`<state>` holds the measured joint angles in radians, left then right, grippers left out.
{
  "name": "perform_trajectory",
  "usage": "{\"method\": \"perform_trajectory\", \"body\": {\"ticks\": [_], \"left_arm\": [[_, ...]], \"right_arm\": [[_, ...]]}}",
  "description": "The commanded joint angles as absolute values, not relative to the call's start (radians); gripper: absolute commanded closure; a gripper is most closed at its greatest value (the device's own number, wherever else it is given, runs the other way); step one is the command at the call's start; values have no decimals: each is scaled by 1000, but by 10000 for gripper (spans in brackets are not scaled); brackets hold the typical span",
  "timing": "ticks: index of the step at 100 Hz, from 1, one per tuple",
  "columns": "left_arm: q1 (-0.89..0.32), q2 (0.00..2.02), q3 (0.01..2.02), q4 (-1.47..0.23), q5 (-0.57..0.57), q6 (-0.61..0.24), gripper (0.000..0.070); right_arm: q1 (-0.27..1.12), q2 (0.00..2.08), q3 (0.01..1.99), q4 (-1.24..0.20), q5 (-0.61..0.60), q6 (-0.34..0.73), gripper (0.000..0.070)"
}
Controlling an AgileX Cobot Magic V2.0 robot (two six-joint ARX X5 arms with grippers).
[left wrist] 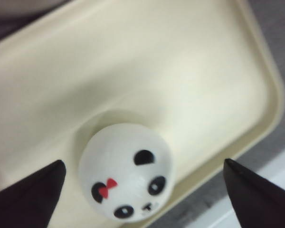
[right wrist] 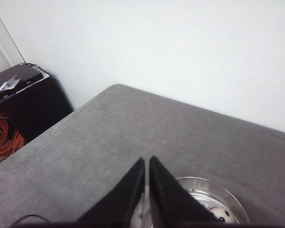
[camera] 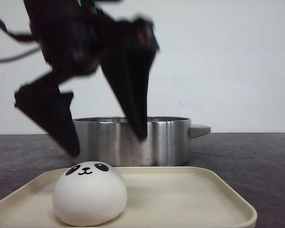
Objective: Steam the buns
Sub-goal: 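Lower the left gripper onto the last bun on the tray and grasp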
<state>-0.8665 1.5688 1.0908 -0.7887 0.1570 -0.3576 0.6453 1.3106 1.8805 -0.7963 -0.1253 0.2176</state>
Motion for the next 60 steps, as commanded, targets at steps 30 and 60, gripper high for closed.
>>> {"method": "perform_trajectory", "body": {"ticks": [30,60], "left_arm": [[-877,1712,1096,-793,153,-352,63],[-885,1721,1097,-805,134,-314,685]], "right_arm": [[653,1298,1901,-841,-97,224,692],[653,1298,1901,-842,-97,219,692]]}}
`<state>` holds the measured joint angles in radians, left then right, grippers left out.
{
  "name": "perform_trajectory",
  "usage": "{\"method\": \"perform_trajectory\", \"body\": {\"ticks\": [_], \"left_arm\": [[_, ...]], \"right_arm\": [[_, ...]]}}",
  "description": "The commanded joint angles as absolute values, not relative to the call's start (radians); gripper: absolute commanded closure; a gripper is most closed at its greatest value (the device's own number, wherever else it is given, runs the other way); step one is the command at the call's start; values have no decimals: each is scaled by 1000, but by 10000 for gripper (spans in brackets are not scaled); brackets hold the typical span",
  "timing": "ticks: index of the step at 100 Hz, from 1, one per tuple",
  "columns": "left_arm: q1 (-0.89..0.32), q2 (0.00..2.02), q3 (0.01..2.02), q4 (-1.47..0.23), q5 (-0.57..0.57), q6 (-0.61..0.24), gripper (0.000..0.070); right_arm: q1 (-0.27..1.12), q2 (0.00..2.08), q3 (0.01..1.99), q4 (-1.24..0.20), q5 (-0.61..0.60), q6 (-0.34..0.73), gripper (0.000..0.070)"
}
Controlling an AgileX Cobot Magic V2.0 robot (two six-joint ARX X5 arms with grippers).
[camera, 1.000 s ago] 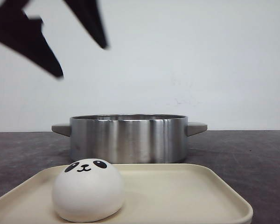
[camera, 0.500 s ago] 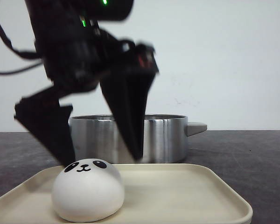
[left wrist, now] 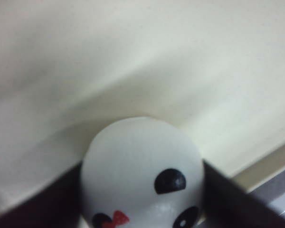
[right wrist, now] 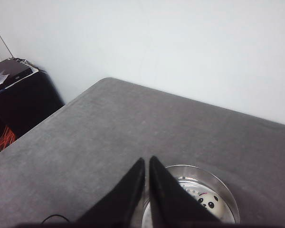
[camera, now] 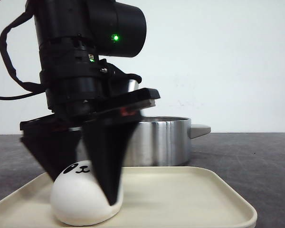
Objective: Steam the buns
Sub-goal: 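Lower the left gripper onto the last bun on the tray and grasp, then carry the bun with the left gripper and release it into the pot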
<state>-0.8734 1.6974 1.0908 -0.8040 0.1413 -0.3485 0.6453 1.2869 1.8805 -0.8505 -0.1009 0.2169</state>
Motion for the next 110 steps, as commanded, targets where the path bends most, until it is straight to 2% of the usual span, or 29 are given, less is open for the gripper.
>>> {"method": "perform_trajectory", "body": {"ticks": [1,20,31,41,50,77,110], "left_arm": [[-885,1721,1097,-805,133,-311,690],[-890,1631,1129,-815,157,-294,691],[-891,1533,1167,-769,107,-274,691],[-869,1474,1206,-704,23,-198,691],[-832,1451,1238,-627,-5,-141,692],[-697,1494,1264,-446,0,-136,693],[-627,1662,1264,-430,0,-135,693]], "right_arm": [[653,1298,1901,-842,-97,219,692],[653,1298,1901,-853,-98,192,692],[653,1298,1901,-854,-98,190,692],[653,1298,1901,-853,-98,190,692],[653,1298,1901,-853,-98,189,692],[653,1298,1901,-854,-104,178,692],[653,1298,1900,-861,-105,178,692]]}}
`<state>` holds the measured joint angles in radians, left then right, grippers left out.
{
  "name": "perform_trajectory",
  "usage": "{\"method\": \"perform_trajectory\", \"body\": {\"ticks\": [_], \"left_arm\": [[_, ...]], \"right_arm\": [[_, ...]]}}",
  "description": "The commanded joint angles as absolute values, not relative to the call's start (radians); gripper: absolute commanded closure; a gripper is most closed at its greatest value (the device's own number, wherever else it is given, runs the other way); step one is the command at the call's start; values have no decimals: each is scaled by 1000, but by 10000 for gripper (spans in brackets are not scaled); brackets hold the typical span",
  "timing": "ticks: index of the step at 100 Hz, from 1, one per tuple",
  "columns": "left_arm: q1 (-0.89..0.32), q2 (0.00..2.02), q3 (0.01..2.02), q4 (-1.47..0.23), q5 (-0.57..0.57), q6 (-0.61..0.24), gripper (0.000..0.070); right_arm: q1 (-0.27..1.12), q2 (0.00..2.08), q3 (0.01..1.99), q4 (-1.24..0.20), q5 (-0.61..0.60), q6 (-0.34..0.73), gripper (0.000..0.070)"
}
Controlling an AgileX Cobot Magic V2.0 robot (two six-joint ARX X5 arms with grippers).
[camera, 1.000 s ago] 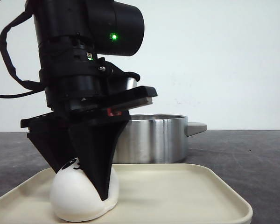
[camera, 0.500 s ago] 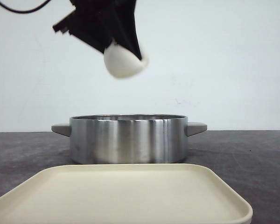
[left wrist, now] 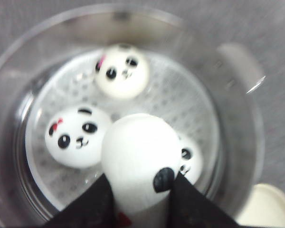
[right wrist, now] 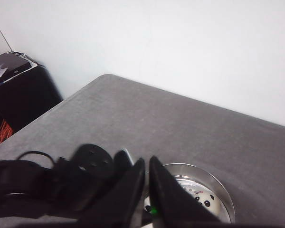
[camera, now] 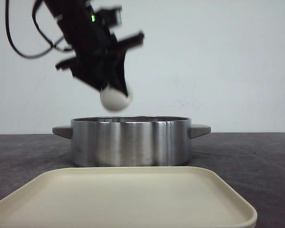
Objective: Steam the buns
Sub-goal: 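Carry the bun with the left gripper and release it into the pot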
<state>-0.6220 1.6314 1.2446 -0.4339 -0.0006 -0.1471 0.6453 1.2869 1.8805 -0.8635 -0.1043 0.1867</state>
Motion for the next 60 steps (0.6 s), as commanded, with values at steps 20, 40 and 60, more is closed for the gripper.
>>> {"method": "perform_trajectory", "body": {"ticks": [20,40,60], "left_arm": [[-626,1701,1264,-430,0,-140,479],[-626,1700,1264,-451,-1,-143,189],[-626,1696,1269,-553,-1,-144,184]], "right_arm": [[653,1298,1900,-895,-105,179,692],[653,1298,1900,-929,-105,179,692],[653,1298,1900,-953,-104,178,692]]}}
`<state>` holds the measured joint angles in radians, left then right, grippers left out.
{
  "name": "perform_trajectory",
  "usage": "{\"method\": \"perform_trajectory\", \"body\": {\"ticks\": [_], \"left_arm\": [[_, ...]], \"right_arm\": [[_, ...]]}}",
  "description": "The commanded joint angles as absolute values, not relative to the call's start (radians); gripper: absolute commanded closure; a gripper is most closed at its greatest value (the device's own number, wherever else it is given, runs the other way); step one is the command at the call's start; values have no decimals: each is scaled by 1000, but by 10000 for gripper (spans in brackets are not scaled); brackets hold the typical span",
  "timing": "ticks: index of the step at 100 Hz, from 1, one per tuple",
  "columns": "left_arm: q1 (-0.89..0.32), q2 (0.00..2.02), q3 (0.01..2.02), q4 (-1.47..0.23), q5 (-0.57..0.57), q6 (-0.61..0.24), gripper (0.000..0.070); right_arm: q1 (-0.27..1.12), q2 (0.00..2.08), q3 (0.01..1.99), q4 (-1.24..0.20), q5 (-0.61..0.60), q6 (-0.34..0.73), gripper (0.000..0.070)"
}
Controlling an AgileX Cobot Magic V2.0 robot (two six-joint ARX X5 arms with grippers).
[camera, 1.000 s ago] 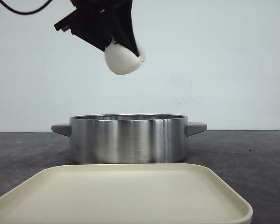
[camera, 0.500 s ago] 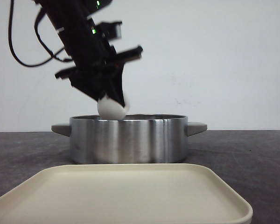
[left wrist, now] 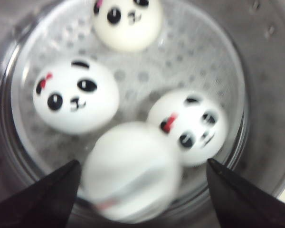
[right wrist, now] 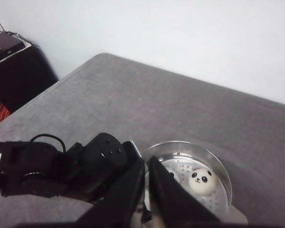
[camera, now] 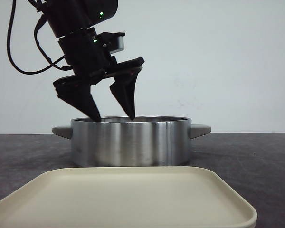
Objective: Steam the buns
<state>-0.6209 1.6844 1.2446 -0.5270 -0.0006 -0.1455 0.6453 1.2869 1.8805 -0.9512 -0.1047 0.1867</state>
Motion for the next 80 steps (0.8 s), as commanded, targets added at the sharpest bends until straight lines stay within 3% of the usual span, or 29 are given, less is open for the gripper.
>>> {"method": "perform_trajectory", "body": {"ticks": [1,20,30,42,51,69,80], "left_arm": [[-626,1695,1270,-560,-1,-146,184],[-626,1603,1271,-621,-33,-189,206],[-627,1503,1271,-610,-73,-190,319],[-627,1349,1271,-596,-90,-196,359],[-627,1230,1271,-605,-92,-191,382],[-622,1028,1259,-657,-178,-168,699],[-604,921,1232,-697,-223,-141,700]], "right_arm": [[653,1298,1900,-954,-104,177,692],[653,1298,1897,-988,-77,124,692],[653,1296,1895,-1013,-42,104,692],[653,1270,1856,-984,-9,94,692],[653,1221,1778,-901,1,93,692],[653,1059,1468,-650,3,89,692],[653,948,1220,-455,8,96,692]]}}
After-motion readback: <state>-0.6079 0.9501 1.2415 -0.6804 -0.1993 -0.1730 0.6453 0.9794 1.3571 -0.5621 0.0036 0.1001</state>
